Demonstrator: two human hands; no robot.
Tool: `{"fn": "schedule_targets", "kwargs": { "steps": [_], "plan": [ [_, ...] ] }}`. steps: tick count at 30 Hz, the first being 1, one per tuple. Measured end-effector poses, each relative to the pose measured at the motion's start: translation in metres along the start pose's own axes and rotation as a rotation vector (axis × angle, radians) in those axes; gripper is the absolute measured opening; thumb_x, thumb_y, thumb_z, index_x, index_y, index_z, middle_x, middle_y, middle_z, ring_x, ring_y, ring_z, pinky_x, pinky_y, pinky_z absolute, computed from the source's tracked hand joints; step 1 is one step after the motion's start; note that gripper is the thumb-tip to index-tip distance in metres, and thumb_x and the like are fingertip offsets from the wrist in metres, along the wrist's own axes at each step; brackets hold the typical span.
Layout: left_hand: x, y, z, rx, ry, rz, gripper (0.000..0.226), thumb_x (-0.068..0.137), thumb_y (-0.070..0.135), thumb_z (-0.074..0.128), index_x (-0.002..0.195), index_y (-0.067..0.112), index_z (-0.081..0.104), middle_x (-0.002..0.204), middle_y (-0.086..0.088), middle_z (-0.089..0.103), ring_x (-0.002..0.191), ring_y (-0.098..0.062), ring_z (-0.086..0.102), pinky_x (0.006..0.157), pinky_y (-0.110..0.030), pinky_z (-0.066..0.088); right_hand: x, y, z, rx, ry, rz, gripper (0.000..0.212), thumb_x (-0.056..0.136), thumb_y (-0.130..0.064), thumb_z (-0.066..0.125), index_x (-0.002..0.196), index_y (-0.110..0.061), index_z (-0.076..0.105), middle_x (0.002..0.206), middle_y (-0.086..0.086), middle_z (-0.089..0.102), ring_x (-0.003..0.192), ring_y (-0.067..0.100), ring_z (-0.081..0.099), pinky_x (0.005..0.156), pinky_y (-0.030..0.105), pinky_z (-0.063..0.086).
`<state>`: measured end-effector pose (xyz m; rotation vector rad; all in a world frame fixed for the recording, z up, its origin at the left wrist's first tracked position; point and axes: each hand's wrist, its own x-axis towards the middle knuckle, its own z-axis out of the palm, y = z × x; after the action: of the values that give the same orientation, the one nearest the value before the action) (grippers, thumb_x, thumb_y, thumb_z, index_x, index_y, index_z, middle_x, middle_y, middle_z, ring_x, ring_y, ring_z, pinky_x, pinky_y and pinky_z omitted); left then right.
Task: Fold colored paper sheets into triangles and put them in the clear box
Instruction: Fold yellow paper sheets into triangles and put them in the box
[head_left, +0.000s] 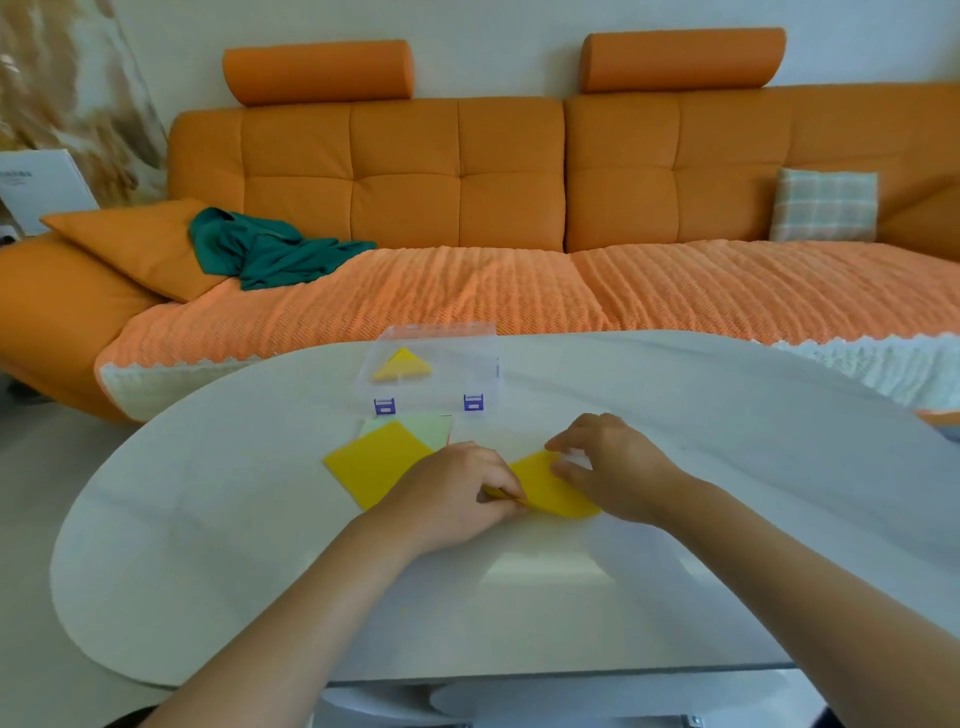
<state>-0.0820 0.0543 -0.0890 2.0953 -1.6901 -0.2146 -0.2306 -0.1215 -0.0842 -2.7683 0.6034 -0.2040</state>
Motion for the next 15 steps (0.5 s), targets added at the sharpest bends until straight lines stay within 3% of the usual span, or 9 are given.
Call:
{"fn": "schedule_targets", "kwargs": {
  "steps": [3, 9, 13, 15],
  "plan": [
    [0.007, 0.005, 0.002, 0.025, -0.003, 0.007, 0.012, 0.086, 0.044, 0.070, 0.095, 0.038, 0.077, 0.103, 0.021, 0.067, 0.103, 0.000, 0.054, 0.089, -0.032, 0.049, 0.005, 0.004, 0.000, -0.083, -0.038, 0.024, 0.039, 0.098, -0.049, 0.052, 0.135, -0.036, 0.058, 0.130, -0.004, 0.050, 0.120, 0.019, 0.044, 0.102, 0.034, 0.039],
    [0.018, 0.010, 0.004, 0.103, -0.020, 0.023, 0.017, 0.088, 0.047, 0.068, 0.097, 0.034, 0.076, 0.107, 0.017, 0.065, 0.105, 0.000, 0.049, 0.091, -0.030, 0.046, 0.014, 0.007, 0.000, -0.003, -0.020, 0.026, 0.029, 0.094, -0.045, 0.059, 0.121, -0.036, 0.067, 0.123, -0.007, 0.055, 0.114, 0.017, 0.050, 0.099, 0.035, 0.042],
    [0.022, 0.008, 0.008, 0.022, -0.030, 0.000, 0.013, 0.088, 0.044, 0.070, 0.089, 0.032, 0.075, 0.112, 0.020, 0.061, 0.109, 0.000, 0.046, 0.097, -0.031, 0.043, 0.019, 0.007, 0.003, 0.170, 0.031, 0.042, 0.015, 0.091, -0.035, 0.066, 0.106, -0.035, 0.066, 0.109, -0.011, 0.060, 0.095, 0.008, 0.054, 0.080, 0.022, 0.044],
    [0.023, 0.008, 0.010, -0.047, 0.011, -0.002, 0.011, 0.087, 0.042, 0.072, 0.079, 0.035, 0.070, 0.117, 0.019, 0.056, 0.115, -0.001, 0.043, 0.103, -0.030, 0.038, 0.020, 0.005, 0.005, 0.307, 0.051, 0.074, 0.018, 0.090, -0.027, 0.067, 0.103, -0.037, 0.060, 0.099, -0.015, 0.061, 0.081, 0.003, 0.055, 0.070, 0.018, 0.043]
  ]
}}
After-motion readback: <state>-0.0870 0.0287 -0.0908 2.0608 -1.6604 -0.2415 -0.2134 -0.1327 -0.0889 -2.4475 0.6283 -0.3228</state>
